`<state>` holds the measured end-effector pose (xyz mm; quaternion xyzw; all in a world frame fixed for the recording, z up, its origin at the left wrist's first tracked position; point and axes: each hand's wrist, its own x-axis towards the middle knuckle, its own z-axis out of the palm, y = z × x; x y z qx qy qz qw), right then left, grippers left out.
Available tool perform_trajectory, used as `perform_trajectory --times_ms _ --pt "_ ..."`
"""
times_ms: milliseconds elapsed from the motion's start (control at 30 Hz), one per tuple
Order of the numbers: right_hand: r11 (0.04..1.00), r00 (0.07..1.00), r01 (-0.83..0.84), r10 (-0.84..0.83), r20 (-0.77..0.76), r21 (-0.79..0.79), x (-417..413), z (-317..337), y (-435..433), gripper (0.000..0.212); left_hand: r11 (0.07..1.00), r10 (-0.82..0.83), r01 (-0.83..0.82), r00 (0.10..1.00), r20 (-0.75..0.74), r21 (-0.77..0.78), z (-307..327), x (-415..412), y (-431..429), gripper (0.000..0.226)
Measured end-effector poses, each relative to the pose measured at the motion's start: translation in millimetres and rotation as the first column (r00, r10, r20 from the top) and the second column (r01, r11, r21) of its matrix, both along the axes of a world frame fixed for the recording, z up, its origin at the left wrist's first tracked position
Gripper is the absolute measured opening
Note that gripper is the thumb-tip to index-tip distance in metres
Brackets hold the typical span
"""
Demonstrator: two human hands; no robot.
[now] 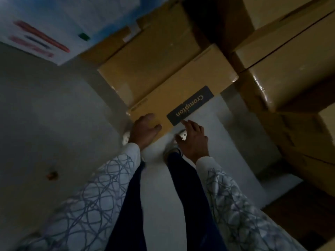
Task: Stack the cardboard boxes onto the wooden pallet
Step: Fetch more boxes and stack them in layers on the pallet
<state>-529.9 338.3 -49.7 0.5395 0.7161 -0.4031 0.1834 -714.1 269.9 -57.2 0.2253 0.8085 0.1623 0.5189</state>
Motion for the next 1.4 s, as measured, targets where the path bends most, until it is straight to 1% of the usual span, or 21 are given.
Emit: perform_trajectory --times_ms 100,167,200,300,367,433,500,533,600,633,667,733,833,900,967,1033,1100,1200,1267,1333,1400 --pt "1.000 1.000 -0.001 0.001 0.000 0.022 -18 -79 21 0.067 0.997 -0.080 0.078 0.977 -0.195 -0.020 -94 -20 42 0.073" --pt "0.998 0.999 -0.015 0.017 -0.036 0.055 -25 -121 27 0.070 0.993 -0.112 0.119 0.923 -0.368 -0.006 -142 -30 62 0.079" --pt "0.998 0.998 -0.007 0.011 -0.055 0.063 -26 -139 28 0.071 0.993 -0.113 0.122 0.900 -0.421 -0.006 -161 -34 68 0.081" --pt "0.994 0.994 0.078 -0.072 -0.088 0.075 -21 -170 20 0.066 0.994 -0.113 0.102 0.905 -0.409 -0.048 -194 -32 70 0.086" --pt "0.983 0.986 0.144 -0.134 -0.096 0.114 -13 -175 9 0.059 0.995 -0.099 0.090 0.912 -0.399 -0.043 -189 -20 69 0.086" --pt "0.952 0.961 0.276 -0.270 -0.061 0.130 -6 -168 -1 0.055 0.993 -0.107 0.115 0.907 -0.407 -0.005 -169 -1 63 0.077" --pt "0.865 0.867 0.498 -0.498 -0.022 0.052 -2 -151 -10 0.060 0.980 -0.162 0.193 0.911 -0.379 0.047 -143 24 50 0.063" --pt "0.777 0.777 0.629 -0.629 -0.008 -0.007 -2 -143 -12 0.065 0.970 -0.197 0.232 0.926 -0.323 0.076 -132 38 43 0.054" --pt "0.570 0.572 0.818 -0.820 0.001 -0.077 -3 -130 -11 0.075 0.959 -0.251 0.262 0.962 -0.109 0.107 -116 57 36 0.038" --pt "0.490 0.493 0.867 -0.870 0.009 -0.094 -3 -128 -10 0.080 0.969 -0.232 0.230 0.973 0.004 0.088 -115 62 36 0.033" --pt "0.429 0.434 0.897 -0.901 0.026 -0.107 -3 -128 -8 0.083 0.980 -0.193 0.189 0.979 0.068 0.056 -123 63 38 0.027" --pt "0.365 0.372 0.924 -0.927 0.049 -0.112 -2 -137 -8 0.079 0.987 -0.161 0.161 0.987 0.011 0.028 -152 56 48 0.021" --pt "0.314 0.316 0.948 -0.948 0.036 -0.048 4 -163 -16 0.076 0.976 -0.210 0.216 0.964 -0.162 0.017 -215 35 78 0.040" --pt "0.200 0.200 0.980 -0.979 0.040 -0.001 8 -181 -24 0.083 0.958 -0.288 0.283 0.925 -0.246 -0.056 -262 17 105 0.054" --pt "0.093 0.093 0.995 -0.996 -0.004 0.038 9 -192 -31 0.084 0.941 -0.336 0.316 0.916 -0.221 -0.122 -299 8 130 0.063" --pt "0.037 0.040 0.998 -0.998 -0.052 0.050 7 -197 -35 0.081 0.958 -0.273 0.259 0.954 -0.122 -0.121 -316 12 142 0.066" --pt "-0.037 -0.034 0.998 -0.998 -0.060 0.056 4 -192 -35 0.084 0.974 -0.212 0.203 0.973 -0.090 -0.104 -308 28 147 0.065" --pt "-0.161 -0.157 0.986 -0.984 -0.080 0.046 10 -155 -29 0.097 0.970 -0.238 0.228 0.961 -0.138 -0.085 -253 48 150 0.062" --pt "-0.230 -0.226 0.973 -0.970 -0.091 0.031 19 -111 -26 0.101 0.958 -0.288 0.281 0.943 -0.167 -0.064 -191 61 151 0.067" --pt "-0.295 -0.292 0.956 -0.949 -0.118 0.009 24 -50 -32 0.102 0.929 -0.368 0.370 0.909 -0.193 -0.028 -119 73 151 0.061" --pt "-0.375 -0.376 0.926 -0.914 -0.151 -0.041 21 23 -42 0.106 0.880 -0.445 0.473 0.855 -0.265 0.049 -33 82 153 0.055"
